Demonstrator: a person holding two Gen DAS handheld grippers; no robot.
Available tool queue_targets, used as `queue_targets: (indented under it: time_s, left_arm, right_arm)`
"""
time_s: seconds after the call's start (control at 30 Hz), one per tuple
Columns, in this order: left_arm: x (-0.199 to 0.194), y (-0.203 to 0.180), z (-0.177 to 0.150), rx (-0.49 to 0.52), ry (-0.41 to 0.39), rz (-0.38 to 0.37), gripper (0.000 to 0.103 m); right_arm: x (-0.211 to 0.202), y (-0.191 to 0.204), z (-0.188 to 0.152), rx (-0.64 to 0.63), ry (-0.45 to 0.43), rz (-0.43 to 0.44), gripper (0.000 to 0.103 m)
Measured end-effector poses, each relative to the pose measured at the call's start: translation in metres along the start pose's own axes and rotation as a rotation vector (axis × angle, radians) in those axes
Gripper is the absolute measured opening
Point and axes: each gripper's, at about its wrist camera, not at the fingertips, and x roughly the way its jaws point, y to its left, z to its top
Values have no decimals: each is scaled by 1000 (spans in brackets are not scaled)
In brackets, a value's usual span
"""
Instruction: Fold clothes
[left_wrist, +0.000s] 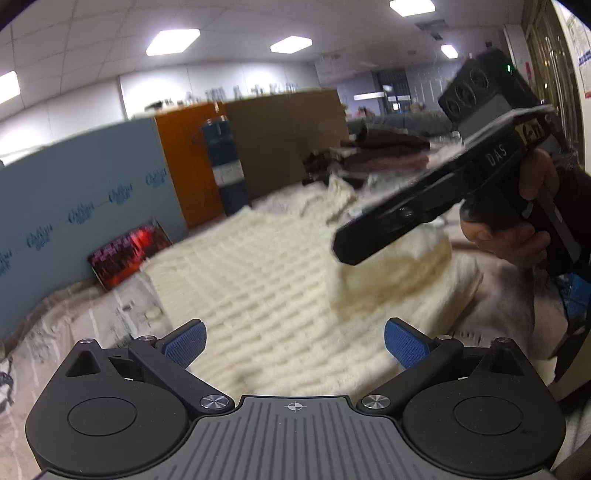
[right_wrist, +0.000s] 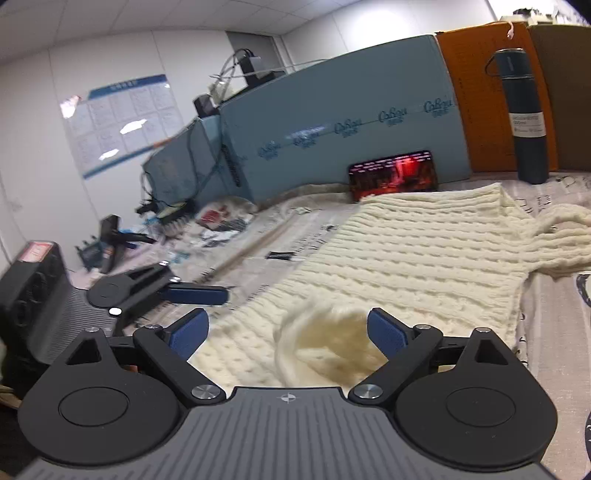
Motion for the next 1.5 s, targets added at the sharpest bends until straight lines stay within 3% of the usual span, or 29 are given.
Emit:
queue_targets:
  time_s: [0.13,0.23,0.37,0.43,0.5,0.6,0.7,0.87,0.9,0.97,1.0,1.03,1.2,1.27,1.37,1.5]
  left_arm:
    - [-13,6,20,-46,-150,35,103]
    - [-1,2,37,-56,-211,87,103]
    - [41,-18,48,117,-129,149,103]
    - [65,-30,41,272,-24,134,103]
    - [79,-34,32,360,33,69,103]
    - [76,-24,35,325,-1,20,103]
    - [64,-5,38,242,-77,-18,103]
    - [58,25,31,83,-146,58,103]
    - [58,30,29,56,-150,70,103]
    - [58,37,26,11,-148,89,103]
    - [58,39,25,-4,-145,100,103]
    - [58,40,25,-8,-148,114,103]
    - [49,40,24,-10,-166,133,103]
    - [49,41,23,-16,-165,122,103]
    - [48,41,22,-24,-163,107,103]
    - [50,41,21,-30,-157,96,103]
  right_arm:
    - [-28,-8,13,15,-78,-13,98]
    - [-50,-25,23,66,-187,-86,99]
    - [-67,-64,33,222,-309,-253,99]
    - [-72,-88,37,295,-346,-342,99]
    - [-75,-114,42,366,-372,-434,99]
    - [-77,-156,47,466,-389,-553,99]
    - [-69,-192,48,577,-363,-606,99]
    - [-35,-227,48,715,-269,-629,96]
    - [-29,-229,48,703,-272,-639,92]
    - [-17,-230,52,669,-261,-681,53]
    - [-14,-230,53,670,-253,-678,27]
    - [-12,-230,53,679,-260,-653,21]
    - [-4,-189,69,478,-370,-620,19]
    - [7,-173,77,427,-370,-553,19]
    - [32,-146,91,330,-324,-459,19]
    - [77,-116,99,189,-168,-396,19]
